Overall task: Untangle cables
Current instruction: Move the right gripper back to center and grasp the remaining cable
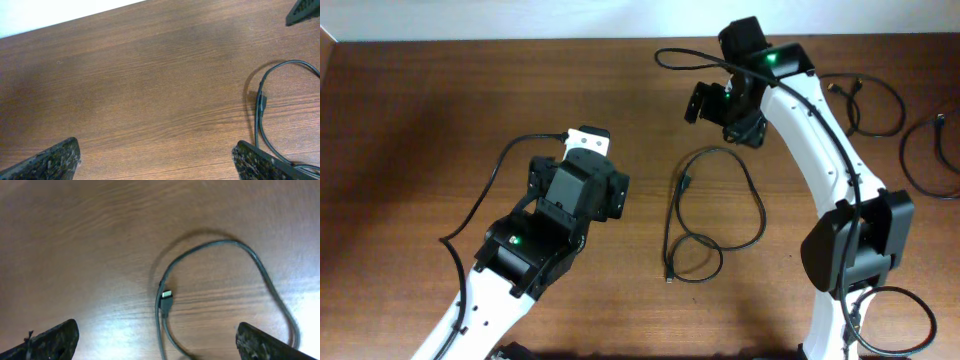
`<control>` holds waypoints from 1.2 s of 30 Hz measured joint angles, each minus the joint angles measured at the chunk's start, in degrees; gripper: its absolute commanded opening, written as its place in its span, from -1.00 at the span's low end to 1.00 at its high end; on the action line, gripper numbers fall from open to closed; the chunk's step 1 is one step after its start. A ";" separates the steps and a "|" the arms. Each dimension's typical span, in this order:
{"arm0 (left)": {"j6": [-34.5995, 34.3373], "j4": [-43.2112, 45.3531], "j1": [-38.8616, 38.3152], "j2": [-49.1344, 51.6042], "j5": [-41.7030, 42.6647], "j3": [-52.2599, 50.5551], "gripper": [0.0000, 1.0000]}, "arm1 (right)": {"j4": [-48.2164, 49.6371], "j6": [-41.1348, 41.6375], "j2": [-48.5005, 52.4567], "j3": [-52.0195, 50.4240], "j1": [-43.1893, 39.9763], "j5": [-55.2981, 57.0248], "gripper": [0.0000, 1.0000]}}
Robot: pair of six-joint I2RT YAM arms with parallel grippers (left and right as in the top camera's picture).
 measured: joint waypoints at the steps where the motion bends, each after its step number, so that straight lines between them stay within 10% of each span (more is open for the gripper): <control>1: 0.00 0.00 0.00 0.00 0.00 0.00 0.98 | 0.81 2.54 0.00 -1.36 0.28 0.33 0.98; 13: 0.00 0.02 0.00 0.00 0.00 0.00 0.98 | 12.26 13.38 0.00 -14.51 3.69 4.22 0.99; 36: 0.02 0.00 0.00 0.00 0.00 0.00 0.98 | 33.33 15.91 0.02 -27.98 6.78 7.10 0.34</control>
